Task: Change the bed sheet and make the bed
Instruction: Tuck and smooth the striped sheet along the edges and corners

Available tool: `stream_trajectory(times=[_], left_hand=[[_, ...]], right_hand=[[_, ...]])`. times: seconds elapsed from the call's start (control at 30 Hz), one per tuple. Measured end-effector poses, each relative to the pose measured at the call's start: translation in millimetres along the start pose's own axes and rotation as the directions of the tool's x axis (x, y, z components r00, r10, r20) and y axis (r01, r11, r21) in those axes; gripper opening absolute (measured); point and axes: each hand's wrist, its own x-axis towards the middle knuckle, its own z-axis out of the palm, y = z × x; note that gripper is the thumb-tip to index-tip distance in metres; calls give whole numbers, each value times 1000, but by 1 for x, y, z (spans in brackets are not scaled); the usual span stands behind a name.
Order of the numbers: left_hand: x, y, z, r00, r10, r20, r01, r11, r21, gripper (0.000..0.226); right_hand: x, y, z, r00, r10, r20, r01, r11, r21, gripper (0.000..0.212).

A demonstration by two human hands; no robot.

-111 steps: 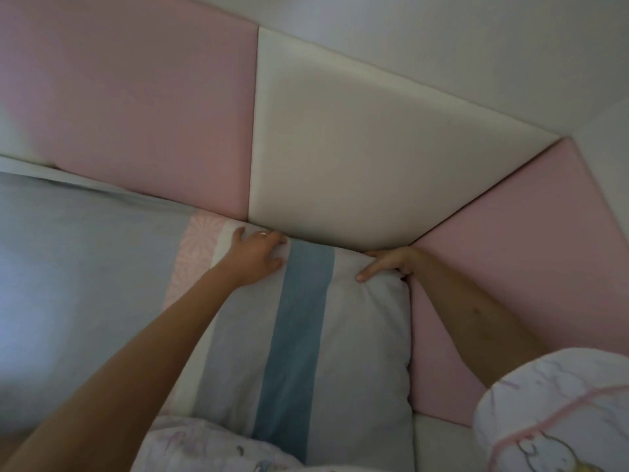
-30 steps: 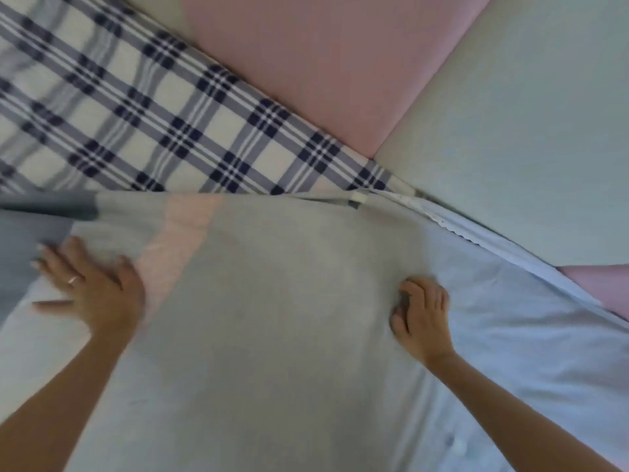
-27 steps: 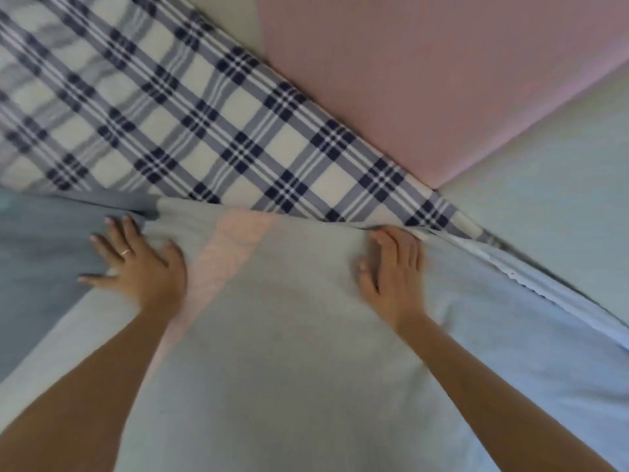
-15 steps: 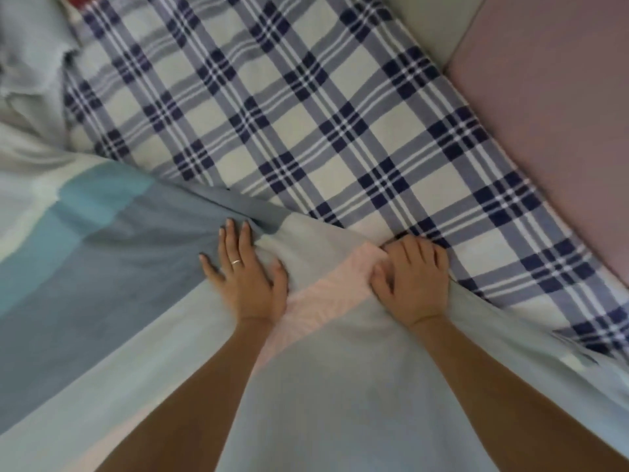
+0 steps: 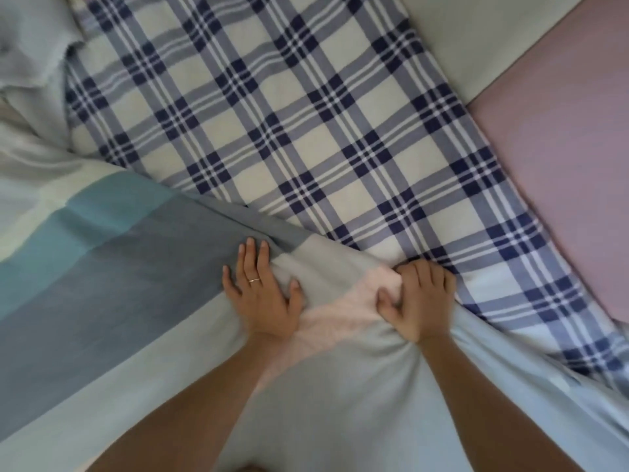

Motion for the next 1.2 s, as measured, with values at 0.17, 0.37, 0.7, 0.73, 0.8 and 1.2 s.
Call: stream_trajectory(times=[0.17,0.37,0.7,0.73,0.8,1.2], left_hand=[[-1,-2,-8,997,2,75,-2,1000,-7,73],[4,-2,-49,976,169,139,-165,986,-38,92],[40,-28,-120,647,482,591,-704,675,220,38],[25,-42,-122,632,480,609,-699,692,180,37],[1,-66,-122,627,476,616,-650,756,78,34],[63,-50,-120,630,186,754,-534,809,247,31]], right_hand=[[3,-6,-11,990,65,122,-61,998,-31,50],[10,-35,-56,896,159,414,-144,987,-68,43],[-44,-53,-86,779,-328,534,335,938,89,22],[-47,-55,-87,745,-301,595,282,951,128,22],[-49,-62,-87,762,-208,613,95,973,211,31],[26,-100,-68,676,-77,733,52,997,57,21]])
